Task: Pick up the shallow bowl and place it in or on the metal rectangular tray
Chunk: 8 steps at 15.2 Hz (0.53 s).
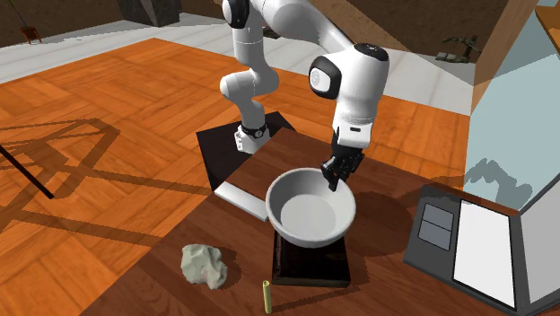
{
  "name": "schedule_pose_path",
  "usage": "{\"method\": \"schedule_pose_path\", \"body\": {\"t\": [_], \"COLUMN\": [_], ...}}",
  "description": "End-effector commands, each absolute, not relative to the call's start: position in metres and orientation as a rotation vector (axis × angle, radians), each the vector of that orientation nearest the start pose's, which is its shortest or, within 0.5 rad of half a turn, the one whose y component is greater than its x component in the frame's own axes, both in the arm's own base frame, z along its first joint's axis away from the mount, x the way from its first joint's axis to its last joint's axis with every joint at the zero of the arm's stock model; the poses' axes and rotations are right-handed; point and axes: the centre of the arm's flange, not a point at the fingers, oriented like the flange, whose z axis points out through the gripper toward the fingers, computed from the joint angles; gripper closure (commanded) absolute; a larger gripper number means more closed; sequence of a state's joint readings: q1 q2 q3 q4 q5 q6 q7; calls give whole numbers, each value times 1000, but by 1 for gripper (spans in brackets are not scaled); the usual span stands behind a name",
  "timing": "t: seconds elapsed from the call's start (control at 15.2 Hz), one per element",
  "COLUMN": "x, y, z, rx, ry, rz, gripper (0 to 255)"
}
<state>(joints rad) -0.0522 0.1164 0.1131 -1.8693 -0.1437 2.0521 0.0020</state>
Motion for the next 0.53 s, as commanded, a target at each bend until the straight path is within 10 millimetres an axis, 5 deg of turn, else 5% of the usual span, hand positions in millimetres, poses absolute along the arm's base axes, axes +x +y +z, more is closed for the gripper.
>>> {"method": "schedule_pose_path", "body": {"t": [0.0, 0.46], "x": [598, 598], "y": [28, 28], "z": [449, 427], "rx": [-3248, -3248], "ry": [-195, -195], "rz": [-120, -120], "gripper": [255, 255]}}
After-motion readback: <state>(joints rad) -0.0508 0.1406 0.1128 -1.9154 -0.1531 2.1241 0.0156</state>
